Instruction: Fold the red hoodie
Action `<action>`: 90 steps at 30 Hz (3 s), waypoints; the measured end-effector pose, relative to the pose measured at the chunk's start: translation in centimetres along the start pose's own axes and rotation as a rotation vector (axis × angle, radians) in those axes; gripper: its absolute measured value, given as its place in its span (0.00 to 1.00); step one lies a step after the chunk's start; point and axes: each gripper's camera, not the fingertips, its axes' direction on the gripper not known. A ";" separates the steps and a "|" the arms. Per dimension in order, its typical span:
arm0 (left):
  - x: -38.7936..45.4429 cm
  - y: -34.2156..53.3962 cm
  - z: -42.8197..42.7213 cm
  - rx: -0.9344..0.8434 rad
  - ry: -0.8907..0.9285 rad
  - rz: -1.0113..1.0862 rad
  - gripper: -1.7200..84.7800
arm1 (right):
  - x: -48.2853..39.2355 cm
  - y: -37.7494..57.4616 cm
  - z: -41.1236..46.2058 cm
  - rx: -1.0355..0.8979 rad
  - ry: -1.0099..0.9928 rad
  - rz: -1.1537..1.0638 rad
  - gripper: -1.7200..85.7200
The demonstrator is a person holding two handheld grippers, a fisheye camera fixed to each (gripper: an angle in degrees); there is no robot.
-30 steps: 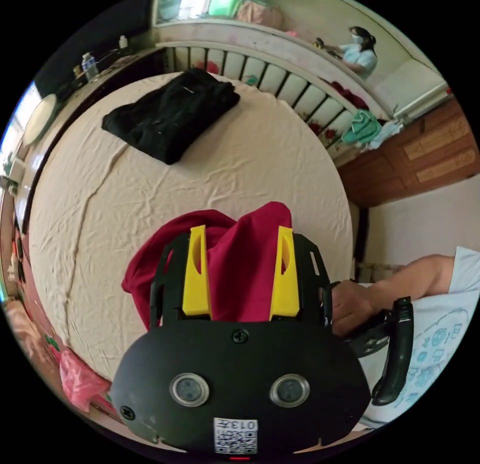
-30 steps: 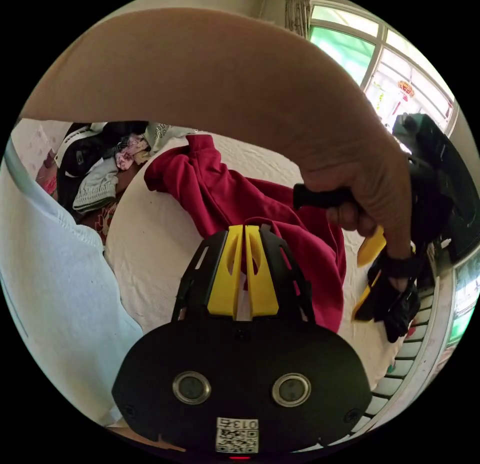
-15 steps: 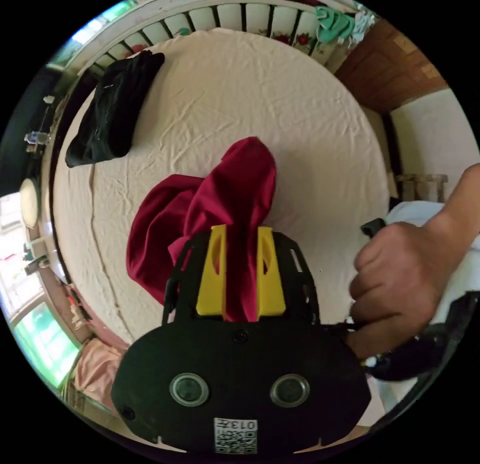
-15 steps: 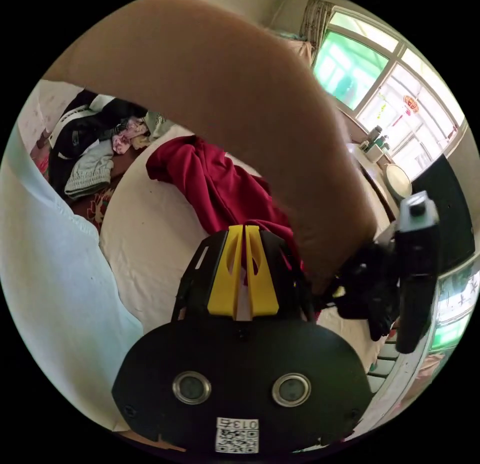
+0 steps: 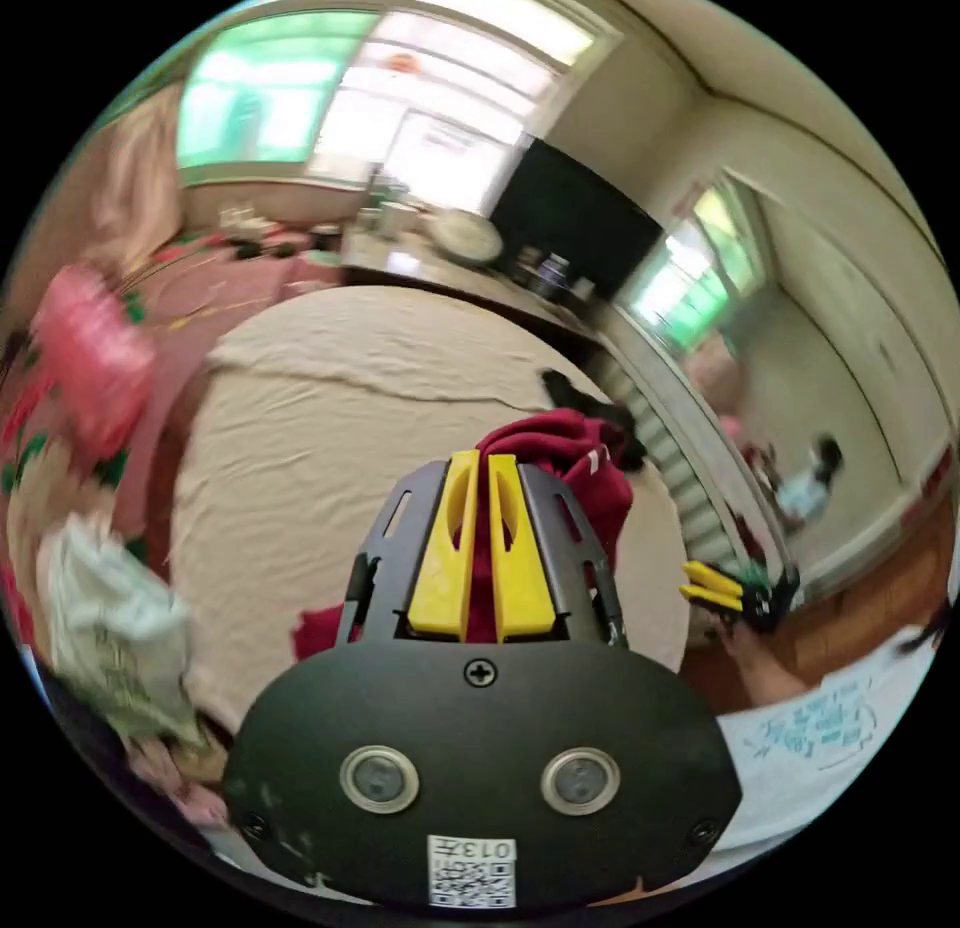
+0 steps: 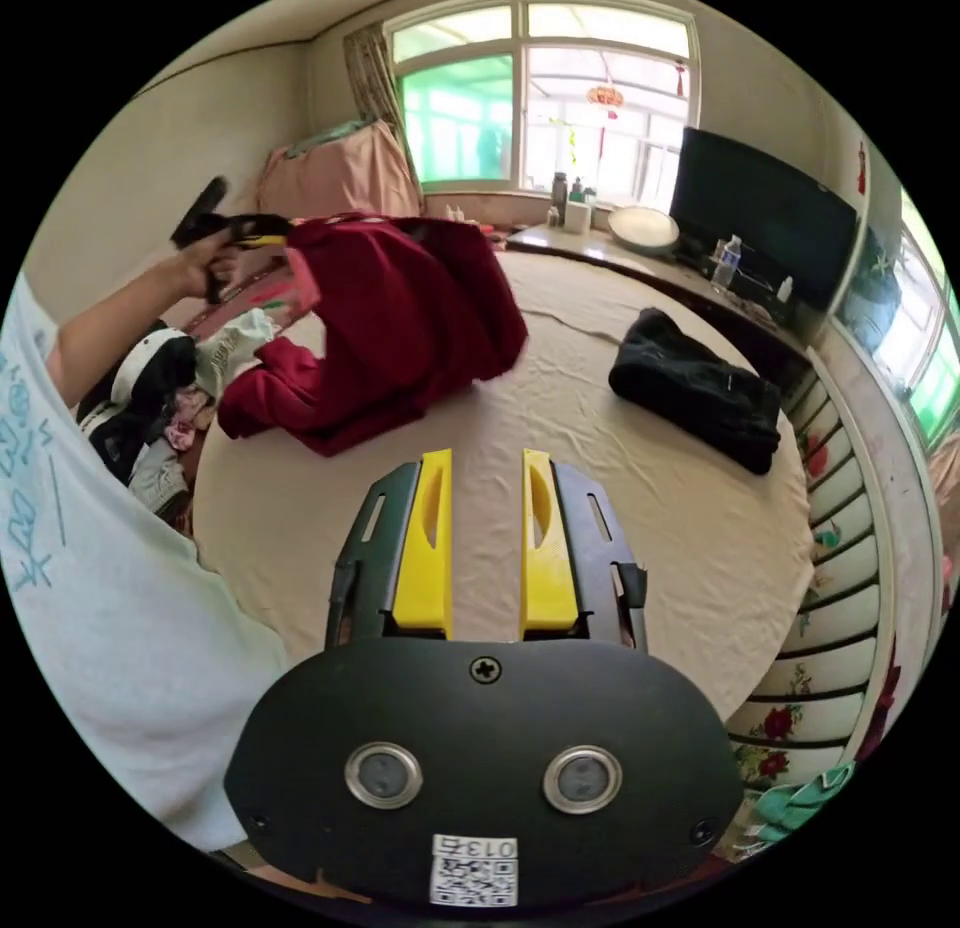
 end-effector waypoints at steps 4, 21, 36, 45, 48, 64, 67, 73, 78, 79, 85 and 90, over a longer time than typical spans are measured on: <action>-5.3 4.1 -3.2 -0.037 -0.127 -0.059 0.09 | 1.5 -1.2 4.1 -0.077 -0.010 -0.007 0.14; -4.9 -6.2 11.9 -0.430 -0.382 0.274 0.17 | 1.7 -20.1 21.9 -0.246 -0.488 0.032 0.06; -9.3 -5.2 15.0 -0.612 -0.487 0.448 0.11 | -2.7 -15.5 11.9 -0.151 -0.589 -0.238 0.14; -6.9 -0.9 0.2 -0.257 -0.338 0.466 0.03 | -3.2 -19.5 22.4 -0.310 -0.417 -0.082 0.18; -6.0 0.8 -9.0 -0.046 -0.242 0.450 0.02 | -4.7 -18.8 22.2 -0.388 -0.385 -0.106 0.09; 9.6 2.1 -38.9 0.714 0.095 0.791 0.02 | -2.8 -18.8 -24.8 0.540 0.436 -0.214 0.06; 13.0 1.4 -41.0 0.788 0.185 0.845 0.02 | -4.6 -17.5 -31.1 0.590 0.653 -0.278 0.06; 12.4 6.5 -42.0 0.773 0.345 1.054 0.02 | -8.7 -10.7 -34.0 0.437 0.592 -0.417 0.06; 6.5 13.3 -34.8 0.393 0.277 1.027 0.02 | -11.0 -4.8 -25.3 0.111 0.259 -0.402 0.06; 4.2 15.2 -32.3 0.302 0.253 0.958 0.02 | -11.4 -3.5 -22.3 0.036 0.115 -0.359 0.06; -8.0 24.3 -18.9 -0.137 0.040 0.578 0.02 | -15.6 3.2 -4.6 -0.281 -0.274 -0.298 0.06; -14.9 27.0 -13.8 -0.259 -0.115 0.347 0.03 | -19.4 3.0 0.7 -0.339 -0.331 -0.399 0.06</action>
